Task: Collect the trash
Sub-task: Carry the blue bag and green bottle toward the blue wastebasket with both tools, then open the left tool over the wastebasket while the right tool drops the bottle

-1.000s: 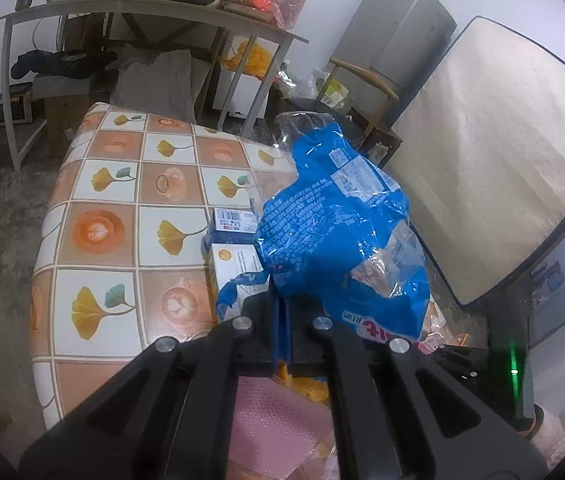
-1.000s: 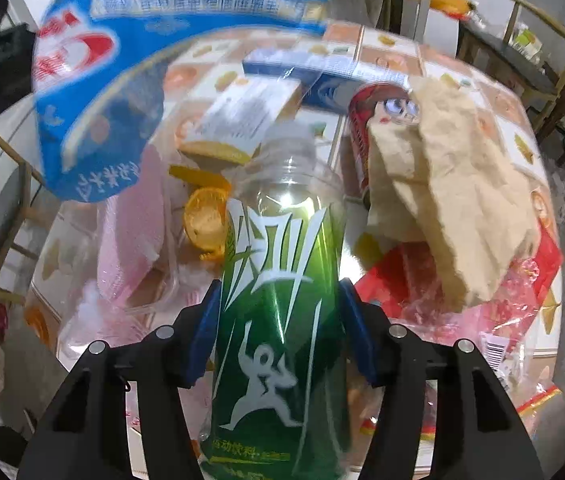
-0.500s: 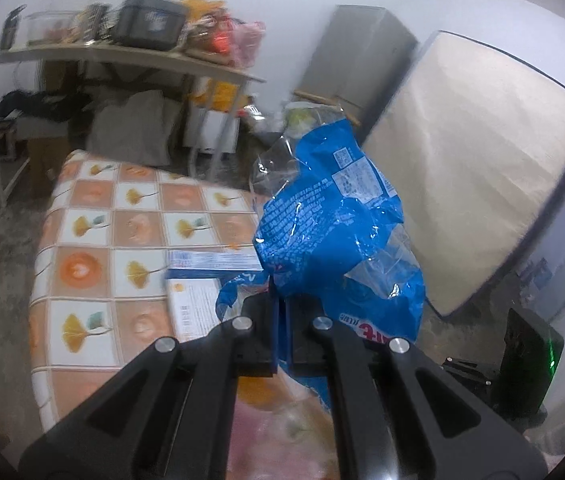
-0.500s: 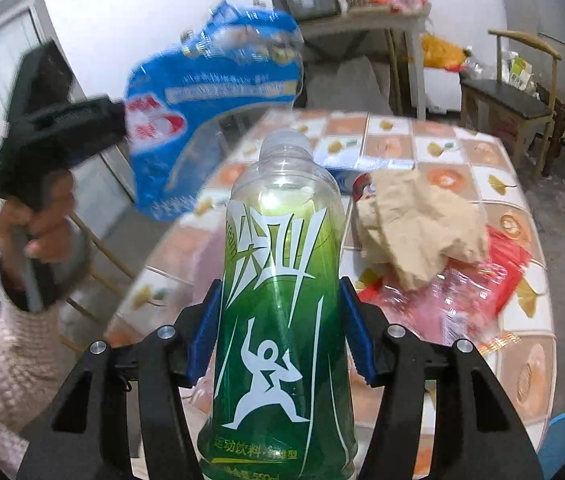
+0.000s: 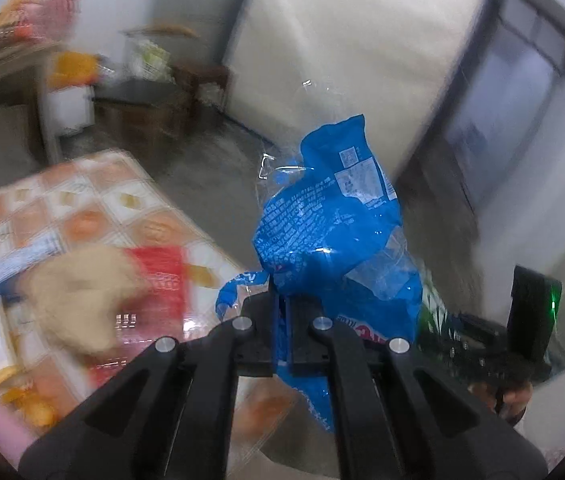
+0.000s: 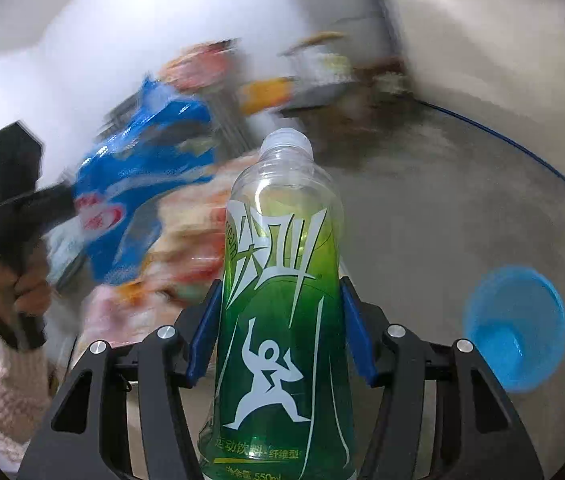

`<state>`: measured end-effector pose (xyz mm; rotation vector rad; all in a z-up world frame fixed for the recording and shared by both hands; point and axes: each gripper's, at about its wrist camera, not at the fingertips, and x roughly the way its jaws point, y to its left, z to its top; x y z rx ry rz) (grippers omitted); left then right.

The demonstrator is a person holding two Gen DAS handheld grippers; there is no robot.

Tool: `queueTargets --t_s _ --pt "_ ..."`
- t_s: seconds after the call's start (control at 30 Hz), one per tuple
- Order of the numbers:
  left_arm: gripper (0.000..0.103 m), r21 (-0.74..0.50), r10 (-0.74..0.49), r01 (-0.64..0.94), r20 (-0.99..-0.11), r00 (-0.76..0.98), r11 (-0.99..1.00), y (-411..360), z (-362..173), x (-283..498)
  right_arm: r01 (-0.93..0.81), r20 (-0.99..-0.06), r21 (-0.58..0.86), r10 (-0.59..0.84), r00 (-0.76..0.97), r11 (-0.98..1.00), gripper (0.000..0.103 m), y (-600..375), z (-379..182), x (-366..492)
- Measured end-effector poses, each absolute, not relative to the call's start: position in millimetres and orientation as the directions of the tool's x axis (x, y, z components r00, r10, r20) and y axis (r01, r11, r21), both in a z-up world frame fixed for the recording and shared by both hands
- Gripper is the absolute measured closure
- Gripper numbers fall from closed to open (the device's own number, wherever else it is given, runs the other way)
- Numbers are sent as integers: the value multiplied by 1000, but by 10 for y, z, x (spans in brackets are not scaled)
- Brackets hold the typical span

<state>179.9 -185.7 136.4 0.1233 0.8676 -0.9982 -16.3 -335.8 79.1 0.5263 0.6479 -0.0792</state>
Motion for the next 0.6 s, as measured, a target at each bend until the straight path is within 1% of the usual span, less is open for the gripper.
queueTargets --t_s 0.1,0.17,0.27,0.4,0.57,0.6 --pt "102 -305 -628 812 -773 95 498 -2701 978 1683 401 -637 485 -1 771 778 48 -3892 392 -594" --pt "102 -337 -558 813 -830 -18 475 -3298 609 1628 499 -677 506 -34 735 704 48 -4187 73 -814" --pt "102 -347 -443 800 -889 -115 489 -3971 53 1553 599 -732 529 -34 681 600 48 -4549 -435 -1007" --pt "102 -304 -302 806 -939 -164 507 -4701 -688 1420 671 -772 564 19 635 482 48 -4959 -1034 -1056" --pt "102 -242 -149 792 -970 -191 560 -5356 -1570 1304 718 -797 581 90 597 383 48 -5387 -1572 -822" --pt "102 -241 -138 785 -971 -197 571 -5439 -1682 1333 734 -808 572 96 582 366 48 -5497 -1665 -746"
